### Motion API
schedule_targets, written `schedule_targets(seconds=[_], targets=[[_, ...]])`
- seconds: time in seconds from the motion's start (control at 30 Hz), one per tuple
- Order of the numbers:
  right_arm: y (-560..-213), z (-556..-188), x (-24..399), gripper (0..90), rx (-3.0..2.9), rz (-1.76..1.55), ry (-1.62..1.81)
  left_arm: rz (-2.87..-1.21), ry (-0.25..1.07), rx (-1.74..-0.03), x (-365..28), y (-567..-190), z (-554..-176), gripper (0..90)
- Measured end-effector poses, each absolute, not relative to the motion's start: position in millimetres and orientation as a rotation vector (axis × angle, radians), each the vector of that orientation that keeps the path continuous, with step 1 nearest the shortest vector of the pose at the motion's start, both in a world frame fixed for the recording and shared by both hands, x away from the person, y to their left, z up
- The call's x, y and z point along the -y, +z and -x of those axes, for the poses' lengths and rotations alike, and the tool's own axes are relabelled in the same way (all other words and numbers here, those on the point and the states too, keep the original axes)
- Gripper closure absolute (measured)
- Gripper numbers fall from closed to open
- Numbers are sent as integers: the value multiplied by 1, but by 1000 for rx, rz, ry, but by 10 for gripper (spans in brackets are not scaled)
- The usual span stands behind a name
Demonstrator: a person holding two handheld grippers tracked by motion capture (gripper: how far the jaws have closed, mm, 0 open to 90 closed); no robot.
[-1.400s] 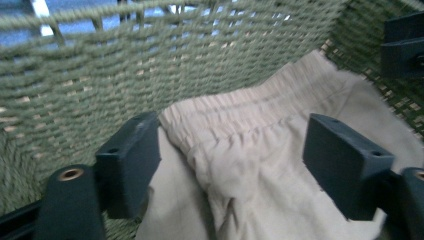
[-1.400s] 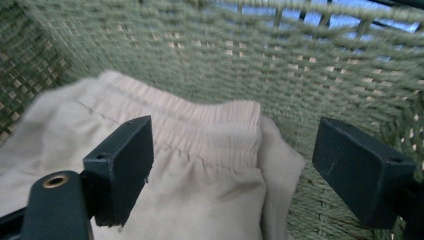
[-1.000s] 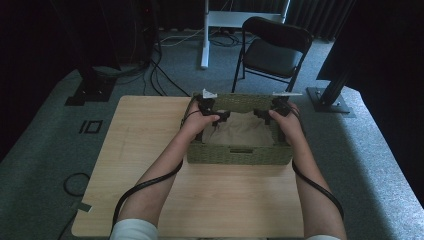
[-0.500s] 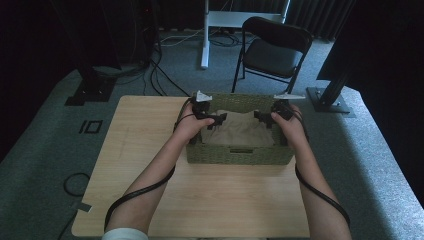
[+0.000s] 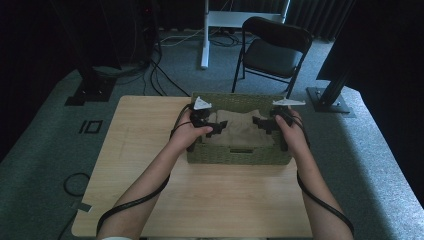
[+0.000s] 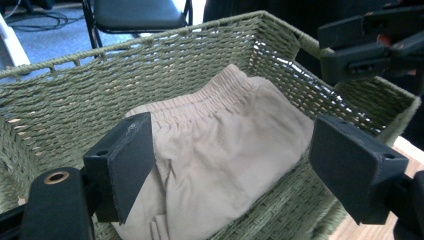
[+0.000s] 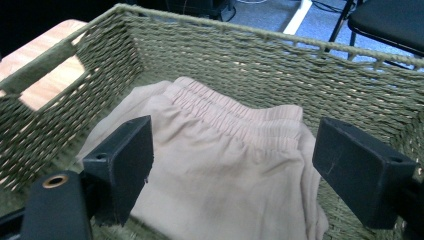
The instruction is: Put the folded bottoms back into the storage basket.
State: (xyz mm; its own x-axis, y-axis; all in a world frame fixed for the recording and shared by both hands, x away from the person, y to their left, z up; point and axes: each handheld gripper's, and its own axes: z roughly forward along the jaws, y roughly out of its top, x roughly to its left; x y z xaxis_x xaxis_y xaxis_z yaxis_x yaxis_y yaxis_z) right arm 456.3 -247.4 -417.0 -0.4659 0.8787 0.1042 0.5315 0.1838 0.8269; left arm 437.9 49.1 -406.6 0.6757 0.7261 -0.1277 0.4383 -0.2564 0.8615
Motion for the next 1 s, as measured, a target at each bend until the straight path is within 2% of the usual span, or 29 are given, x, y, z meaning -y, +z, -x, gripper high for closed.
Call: schedule_targets(seconds=[0.63,1.0], targets=[[-414,-401,234,141,-2161,-1121,1272,-1907,332,-807,-53,-418,-387,196],[-430,-369,235,141,-2196,-1078,1314,-1921,346,-734,-53,-425,-354,195]])
